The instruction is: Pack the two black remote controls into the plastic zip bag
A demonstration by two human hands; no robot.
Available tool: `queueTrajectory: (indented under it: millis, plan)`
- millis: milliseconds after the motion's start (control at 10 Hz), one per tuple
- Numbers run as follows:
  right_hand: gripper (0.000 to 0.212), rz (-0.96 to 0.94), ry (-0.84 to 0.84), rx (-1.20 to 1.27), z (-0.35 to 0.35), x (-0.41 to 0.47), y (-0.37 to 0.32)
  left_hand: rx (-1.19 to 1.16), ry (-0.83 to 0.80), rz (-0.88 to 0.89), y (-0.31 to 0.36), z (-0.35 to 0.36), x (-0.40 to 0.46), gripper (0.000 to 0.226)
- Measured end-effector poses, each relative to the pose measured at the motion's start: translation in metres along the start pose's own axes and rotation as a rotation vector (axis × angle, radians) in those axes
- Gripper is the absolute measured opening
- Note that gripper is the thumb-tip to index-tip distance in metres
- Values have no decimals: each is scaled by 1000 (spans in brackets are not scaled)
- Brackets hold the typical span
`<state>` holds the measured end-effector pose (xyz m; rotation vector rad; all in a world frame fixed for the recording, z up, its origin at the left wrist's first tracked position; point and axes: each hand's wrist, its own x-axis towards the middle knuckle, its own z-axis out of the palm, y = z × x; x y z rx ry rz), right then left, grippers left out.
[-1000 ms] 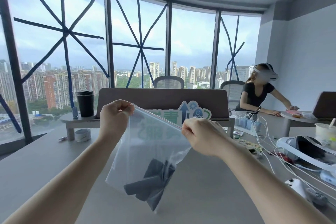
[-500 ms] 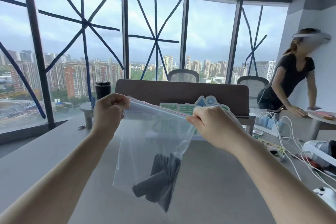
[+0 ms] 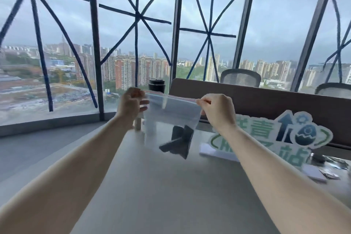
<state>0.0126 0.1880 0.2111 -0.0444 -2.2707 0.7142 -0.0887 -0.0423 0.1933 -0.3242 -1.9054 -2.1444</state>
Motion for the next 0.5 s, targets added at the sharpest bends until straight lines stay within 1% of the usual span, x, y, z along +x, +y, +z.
queueTrajectory:
  millis: [100, 200, 300, 400, 500]
  plan:
    - [30, 64, -103, 41, 26, -29, 8, -11, -25, -43, -31, -23, -1, 21]
    - [34, 114, -271, -43, 60, -65, 24, 35, -8, -118, -81, -44, -18, 22]
    - [26, 169, -446, -18, 83, -103, 34, 50, 26, -211, -120, -61, -42, 22]
    - [20, 185, -554, 43, 85, -132, 36, 75, 88, -262, -137, -73, -64, 14]
    - [21, 242, -492, 160, 61, -149, 38, 246, 166, -282, -143, -93, -93, 16]
